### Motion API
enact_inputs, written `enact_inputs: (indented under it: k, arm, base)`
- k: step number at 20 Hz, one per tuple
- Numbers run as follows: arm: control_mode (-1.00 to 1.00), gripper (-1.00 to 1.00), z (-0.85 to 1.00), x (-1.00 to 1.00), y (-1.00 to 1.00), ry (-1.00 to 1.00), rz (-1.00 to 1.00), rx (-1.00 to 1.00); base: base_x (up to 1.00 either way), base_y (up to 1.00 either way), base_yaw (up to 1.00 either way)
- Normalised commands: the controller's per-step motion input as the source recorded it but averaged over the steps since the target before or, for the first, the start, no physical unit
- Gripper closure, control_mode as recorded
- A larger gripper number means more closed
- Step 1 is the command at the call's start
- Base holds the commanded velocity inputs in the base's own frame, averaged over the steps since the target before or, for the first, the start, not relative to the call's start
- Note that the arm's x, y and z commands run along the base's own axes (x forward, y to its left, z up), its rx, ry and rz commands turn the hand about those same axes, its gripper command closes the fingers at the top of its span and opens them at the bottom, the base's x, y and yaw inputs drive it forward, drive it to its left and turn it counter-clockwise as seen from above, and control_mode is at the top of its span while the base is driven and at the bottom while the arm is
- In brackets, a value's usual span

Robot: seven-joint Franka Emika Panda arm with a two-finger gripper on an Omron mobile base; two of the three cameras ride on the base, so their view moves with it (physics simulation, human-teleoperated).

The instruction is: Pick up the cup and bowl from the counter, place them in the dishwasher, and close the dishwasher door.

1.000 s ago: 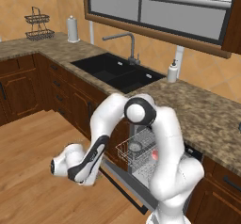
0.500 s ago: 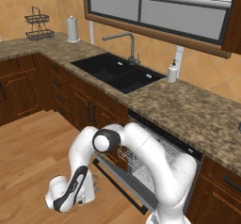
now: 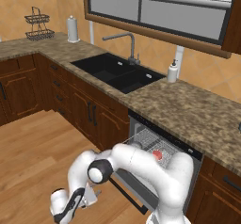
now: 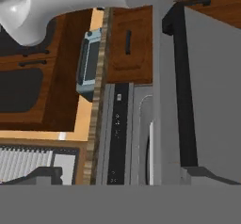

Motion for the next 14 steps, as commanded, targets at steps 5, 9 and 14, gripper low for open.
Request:
enact_inputs:
  k: [5, 9, 14]
  arm:
    - [-1.0, -1.0, -0.54, 0.53, 0.0, -0.01, -0.02, 0.0]
    - [-1.0, -1.0, -0.58, 0.43, -0.06, 0.0, 0.0, 0.02]
    - [-1.0, -1.0, -0.61, 0.24, -0.1, 0.0, 0.0, 0.04]
  base:
    - [0.0, 0.0, 0.0]
    - [0.0, 0.0, 0.0]
    - [0.0, 0.0, 0.0]
